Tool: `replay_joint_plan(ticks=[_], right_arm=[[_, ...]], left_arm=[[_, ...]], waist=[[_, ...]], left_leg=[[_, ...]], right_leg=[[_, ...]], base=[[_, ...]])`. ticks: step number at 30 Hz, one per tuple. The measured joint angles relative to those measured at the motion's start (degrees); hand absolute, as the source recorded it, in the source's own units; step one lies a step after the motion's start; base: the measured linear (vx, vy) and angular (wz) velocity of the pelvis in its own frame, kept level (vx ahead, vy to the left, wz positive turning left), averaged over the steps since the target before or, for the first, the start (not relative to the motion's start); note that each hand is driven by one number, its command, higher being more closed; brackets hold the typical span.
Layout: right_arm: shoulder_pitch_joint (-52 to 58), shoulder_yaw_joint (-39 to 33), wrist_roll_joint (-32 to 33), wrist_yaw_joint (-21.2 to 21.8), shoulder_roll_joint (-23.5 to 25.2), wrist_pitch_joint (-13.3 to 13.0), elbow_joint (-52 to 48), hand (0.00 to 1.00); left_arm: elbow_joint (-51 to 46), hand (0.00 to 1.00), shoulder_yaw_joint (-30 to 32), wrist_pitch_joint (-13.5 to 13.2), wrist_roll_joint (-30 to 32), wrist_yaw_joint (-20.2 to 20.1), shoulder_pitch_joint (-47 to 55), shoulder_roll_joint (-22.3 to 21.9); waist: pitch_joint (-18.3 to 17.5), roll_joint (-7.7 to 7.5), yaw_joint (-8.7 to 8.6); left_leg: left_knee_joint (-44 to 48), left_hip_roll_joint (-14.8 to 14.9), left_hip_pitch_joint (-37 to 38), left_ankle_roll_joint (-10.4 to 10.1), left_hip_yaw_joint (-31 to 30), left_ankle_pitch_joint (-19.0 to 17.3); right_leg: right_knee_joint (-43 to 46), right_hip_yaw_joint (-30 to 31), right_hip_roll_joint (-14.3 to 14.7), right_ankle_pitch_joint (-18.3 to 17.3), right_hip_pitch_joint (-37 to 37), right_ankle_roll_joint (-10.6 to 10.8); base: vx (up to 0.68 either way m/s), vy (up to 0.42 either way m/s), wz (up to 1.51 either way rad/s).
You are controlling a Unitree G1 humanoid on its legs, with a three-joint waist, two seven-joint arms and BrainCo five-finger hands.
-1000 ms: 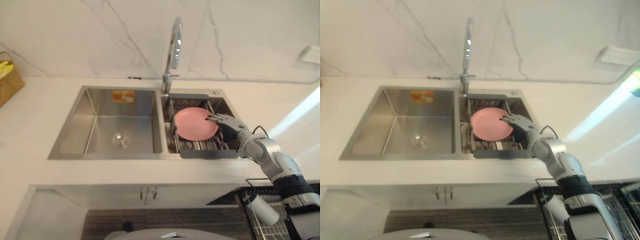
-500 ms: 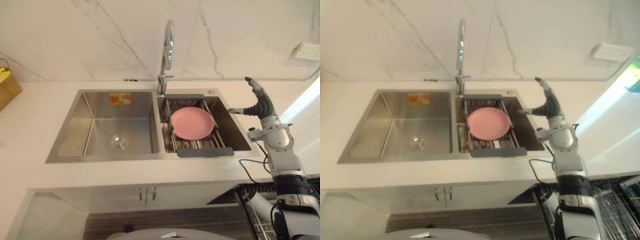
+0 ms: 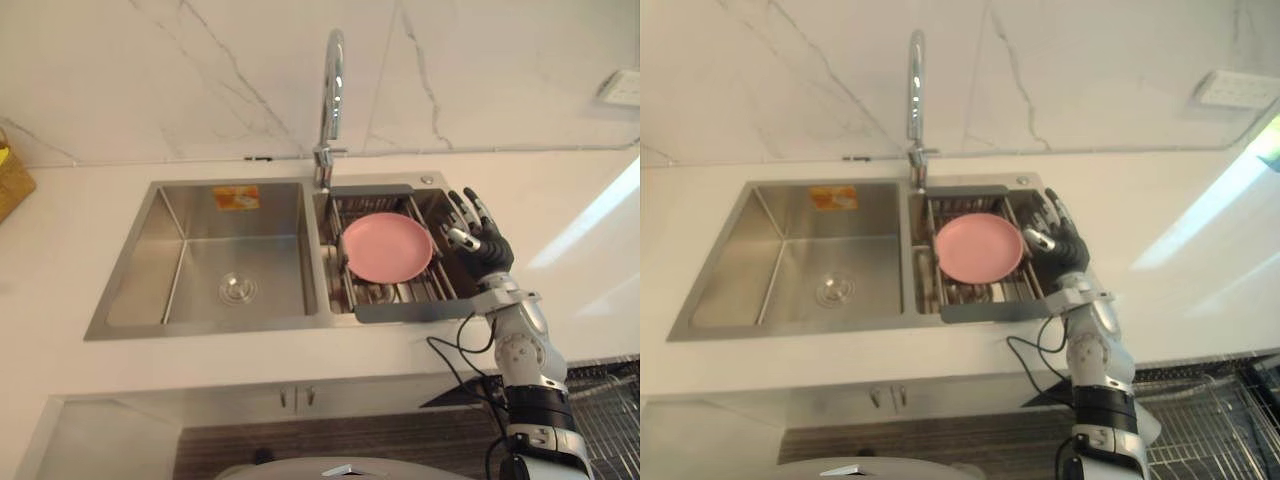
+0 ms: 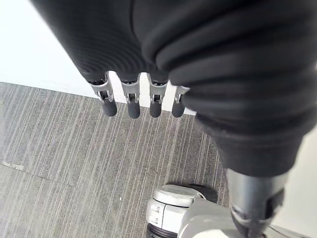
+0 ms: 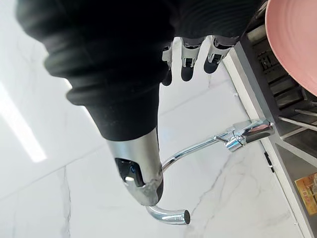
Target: Walk over to the sink, pick up the cup, carry it to the dishwasher, place the cup inside the dishwasher, then close the dishwasher door
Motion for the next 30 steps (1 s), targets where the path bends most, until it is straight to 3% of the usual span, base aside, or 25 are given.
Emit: replay_joint_plan(ticks=[2,4,6,7,11,15,20,26,30], right_arm=[[1.12,0.66,-0.71,-1.19,1.55,-1.04,-3.07,0.0],[2.1,2.23,-7.68,-3.81,1.97,-2.36,-5.49,0.0],[3.32,2.62,-19.99,-7.08,0.91,-3.41,-7.52,0.0],[3.31,2.49,-22.68,-7.42,0.05,-3.54,-7.58,0.0],[3.28,2.15,-43.51,-8.61,-9.04,-5.95,-7.6,0.0],[2.28,2.09,-49.71,-6.06,-16.06,-6.46,-6.76,0.0],[2.28,2.03,-56.76,-4.01,-21.73,-11.78,-4.08,0.0],[2.2,3.89,-65.81,-2.47,-24.47,-19.22,-3.46,0.0],[1.56,9.18,-74.03,-2.46,-25.99,-23.16,-1.87,0.0]], left_arm=[[-0.09,0.0,0.03,0.77,-0.03,-0.22,-0.21,0.02],[-0.09,0.0,-0.02,2.01,-0.86,-0.18,-0.76,0.1],[-0.1,0.0,-0.03,2.3,-4.03,0.68,-1.01,0.14],[-0.1,0.0,-0.04,2.13,-4.69,1.0,-1.01,0.15],[-0.11,0.0,-0.11,-0.22,-7.38,3.13,-0.76,0.16],[-0.12,0.0,-0.06,0.5,-7.39,3.41,-0.62,1.15],[-0.24,0.0,1.71,3.63,-7.62,2.34,-0.24,2.09],[-0.06,0.0,2.23,4.58,-7.27,0.32,0.22,2.38],[0.06,0.0,2.03,4.6,-7.29,0.18,0.35,2.57]], waist=[[0.0,-0.01,0.54],[0.0,-0.01,0.72],[0.02,-0.07,0.63],[-0.02,-0.09,0.59],[-0.05,-0.25,0.2],[-0.15,-0.8,-0.14],[-0.89,-1.9,-1.38],[-1.38,-2.09,-1.81],[-1.88,-2.12,-1.78]], left_leg=[[0.01,0.22,-0.1,-0.05,-0.07,-0.01],[0.0,0.45,-0.45,-0.21,-0.15,0.06],[0.0,0.73,-1.02,-0.36,0.0,0.16],[0.0,0.78,-1.2,-0.4,0.11,0.18],[0.0,0.9,-1.89,-0.51,0.85,0.22],[-0.01,1.01,-1.77,-0.71,1.89,0.07],[-0.07,1.15,-1.75,-0.72,2.68,0.07],[-0.3,1.46,-1.16,-0.74,3.85,0.08],[-0.32,1.61,-1.13,-0.83,3.55,0.18]], right_leg=[[-0.24,-0.23,-0.02,0.0,0.1,0.0],[-0.43,-0.36,0.14,0.0,-0.11,0.0],[-0.55,-0.35,0.31,0.11,-0.64,-0.16],[-0.55,-0.29,0.34,0.13,-0.94,-0.17],[-0.84,0.26,0.44,0.59,-1.93,-0.22],[-1.6,1.35,0.57,1.27,-2.05,-0.27],[-2.4,1.56,0.65,1.88,-2.07,-0.3],[-2.82,1.19,0.64,2.35,-2.05,-0.42],[-2.94,-0.57,0.45,2.23,-1.98,-0.36]], base=[[0.02,-0.014,0.06],[0.0,0.0,0.0],[-0.01,-0.008,-0.02],[-0.03,-0.01,-0.05],[-0.01,0.0,-0.08],[0.0,0.007,-0.15],[-0.02,0.0,-0.07],[-0.04,0.002,-0.12],[-0.02,-0.003,-0.02]])
